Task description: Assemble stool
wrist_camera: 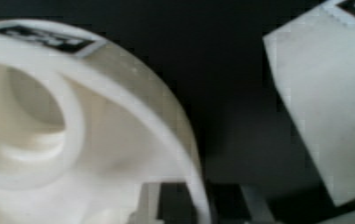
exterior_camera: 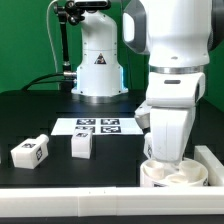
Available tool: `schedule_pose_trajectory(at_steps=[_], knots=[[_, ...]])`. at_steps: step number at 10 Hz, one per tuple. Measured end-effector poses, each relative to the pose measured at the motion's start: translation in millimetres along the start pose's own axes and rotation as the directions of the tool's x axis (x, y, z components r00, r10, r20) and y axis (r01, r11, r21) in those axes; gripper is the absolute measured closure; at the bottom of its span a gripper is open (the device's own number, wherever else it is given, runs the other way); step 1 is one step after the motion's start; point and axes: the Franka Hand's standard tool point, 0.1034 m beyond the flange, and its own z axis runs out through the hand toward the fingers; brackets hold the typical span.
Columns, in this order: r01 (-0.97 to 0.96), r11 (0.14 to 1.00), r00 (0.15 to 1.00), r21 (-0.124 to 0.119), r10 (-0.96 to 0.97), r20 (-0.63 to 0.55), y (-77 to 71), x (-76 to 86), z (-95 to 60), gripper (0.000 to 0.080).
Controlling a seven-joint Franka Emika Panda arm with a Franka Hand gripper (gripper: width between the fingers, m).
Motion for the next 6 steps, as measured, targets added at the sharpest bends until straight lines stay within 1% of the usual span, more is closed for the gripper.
schedule_pose_trajectory(at_steps=[1, 4, 6], knots=[[-0.002, 1.000, 1.000, -0.007, 0.002, -0.006, -0.9, 3.9, 0.9, 0.0770], [-0.023, 1.000, 1.000, -0.017, 0.023, -0.014, -1.8, 7.2, 1.2, 0.0770], [-0.024, 1.000, 1.000, -0.017, 0.024, -0.014, -1.6, 6.7, 1.4, 0.0770]])
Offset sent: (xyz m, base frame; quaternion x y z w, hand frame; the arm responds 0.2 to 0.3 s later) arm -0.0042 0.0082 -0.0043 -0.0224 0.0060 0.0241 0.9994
